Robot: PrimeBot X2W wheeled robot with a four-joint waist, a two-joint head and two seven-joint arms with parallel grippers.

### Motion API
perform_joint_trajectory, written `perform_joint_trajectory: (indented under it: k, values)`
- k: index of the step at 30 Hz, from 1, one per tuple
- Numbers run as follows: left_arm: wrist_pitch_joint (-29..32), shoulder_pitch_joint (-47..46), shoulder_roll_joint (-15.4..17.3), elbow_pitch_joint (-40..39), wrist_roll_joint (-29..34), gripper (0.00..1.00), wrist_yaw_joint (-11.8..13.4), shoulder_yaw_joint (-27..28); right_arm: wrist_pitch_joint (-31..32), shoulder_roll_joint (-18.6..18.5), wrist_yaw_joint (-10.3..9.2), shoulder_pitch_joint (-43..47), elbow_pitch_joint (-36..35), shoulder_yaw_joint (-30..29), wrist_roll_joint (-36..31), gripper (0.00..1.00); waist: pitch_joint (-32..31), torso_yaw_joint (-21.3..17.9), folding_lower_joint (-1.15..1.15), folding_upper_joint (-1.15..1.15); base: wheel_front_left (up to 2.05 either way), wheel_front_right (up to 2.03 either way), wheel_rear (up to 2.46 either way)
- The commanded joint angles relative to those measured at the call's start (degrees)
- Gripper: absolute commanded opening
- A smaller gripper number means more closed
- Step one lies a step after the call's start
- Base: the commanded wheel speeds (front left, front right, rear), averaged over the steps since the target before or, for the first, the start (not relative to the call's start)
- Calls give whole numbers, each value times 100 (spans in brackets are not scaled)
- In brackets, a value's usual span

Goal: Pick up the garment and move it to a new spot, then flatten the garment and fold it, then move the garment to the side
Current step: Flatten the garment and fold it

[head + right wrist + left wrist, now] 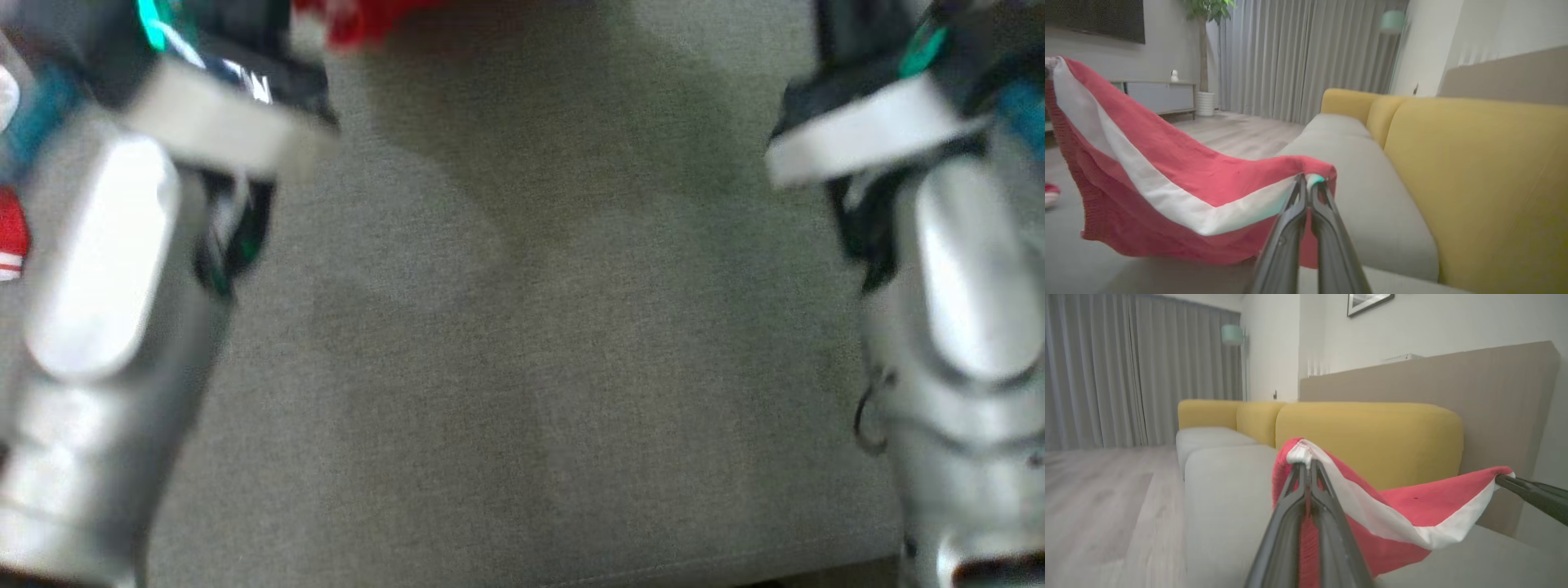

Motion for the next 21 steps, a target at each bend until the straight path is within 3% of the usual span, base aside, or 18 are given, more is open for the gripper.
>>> perform_joint_trajectory:
  k: [1,9,21]
  values:
    - [-94,38,193,-188,-4,0,1,165,-65,92,-4,104,-172,92,45,0,4,-10,-2,0,0,0,0]
    - [-741,2070,62,-791,-201,0,314,34,-31,88,-4,1600,-505,-120,175,0,-399,118,-2,0,0,0,0]
    - [-701,4466,17,-2124,-376,0,931,-388,1076,168,-4,4242,-2494,-932,60,0,-1633,284,-2,0,0,0,0]
